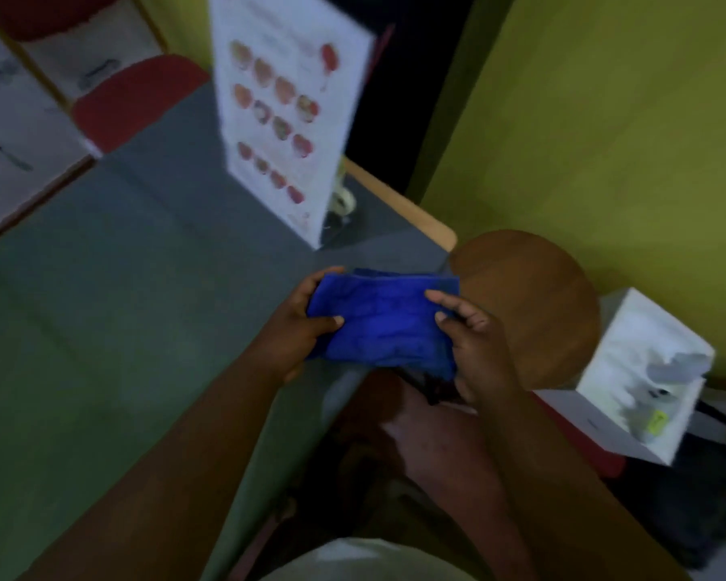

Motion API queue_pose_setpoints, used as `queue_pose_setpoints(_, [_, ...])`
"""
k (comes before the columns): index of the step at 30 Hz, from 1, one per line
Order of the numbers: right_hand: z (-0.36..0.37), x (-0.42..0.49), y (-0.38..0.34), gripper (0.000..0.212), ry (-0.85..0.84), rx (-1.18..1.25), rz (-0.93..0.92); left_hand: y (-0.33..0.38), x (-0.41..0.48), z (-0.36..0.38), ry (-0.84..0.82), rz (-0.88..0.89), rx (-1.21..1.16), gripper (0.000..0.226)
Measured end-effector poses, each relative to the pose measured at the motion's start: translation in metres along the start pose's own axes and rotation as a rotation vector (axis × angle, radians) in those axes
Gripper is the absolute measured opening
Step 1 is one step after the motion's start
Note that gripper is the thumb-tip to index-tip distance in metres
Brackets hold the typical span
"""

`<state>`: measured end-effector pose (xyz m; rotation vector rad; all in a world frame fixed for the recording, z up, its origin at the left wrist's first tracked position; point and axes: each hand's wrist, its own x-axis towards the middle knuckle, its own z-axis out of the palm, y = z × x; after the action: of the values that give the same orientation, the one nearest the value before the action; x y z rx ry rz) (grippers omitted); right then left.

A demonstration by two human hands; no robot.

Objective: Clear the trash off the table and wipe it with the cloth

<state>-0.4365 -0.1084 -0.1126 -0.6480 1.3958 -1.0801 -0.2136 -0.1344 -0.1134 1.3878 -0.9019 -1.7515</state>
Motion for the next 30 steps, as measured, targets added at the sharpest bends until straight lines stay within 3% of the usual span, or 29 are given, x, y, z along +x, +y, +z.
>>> queue_pose_setpoints(5, [-0.088, 0.02, -0.015, 0.04, 0.122, 0.034, -0.069, 0.011, 0.063, 0.089, -0.226, 0.057, 0.234, 0.059])
queue_pose_setpoints(12, [-0.172, 0.039, -0.014, 0.054, 0.273, -0.317, -0.075, -0.009, 0.14, 0.178, -0.452, 0.08, 0.575, 0.068])
queue_pose_setpoints(15, [-0.187, 0.045, -0.009, 0.057, 0.335, -0.362, -0.045, -0.018, 0.16, 0.194, -0.505, 0.119, 0.67, 0.072])
queue_pose_setpoints(21, [-0.198, 0.047, 0.008, 0.056, 0.366, -0.609, 0.068, -0.033, 0.177, 0.207, -0.449, 0.158, 0.815, 0.07])
queue_pose_setpoints(25, [-0.196, 0.045, 0.013, 0.046, 0.421, -0.758, 0.013, -0.043, 0.174, 0.201, -0.452, 0.197, 0.936, 0.066])
queue_pose_setpoints(30, [-0.189, 0.04, 0.01, 0.031, 0.583, -0.789, -0.14, -0.031, 0.164, 0.192, -0.384, 0.267, 0.903, 0.069])
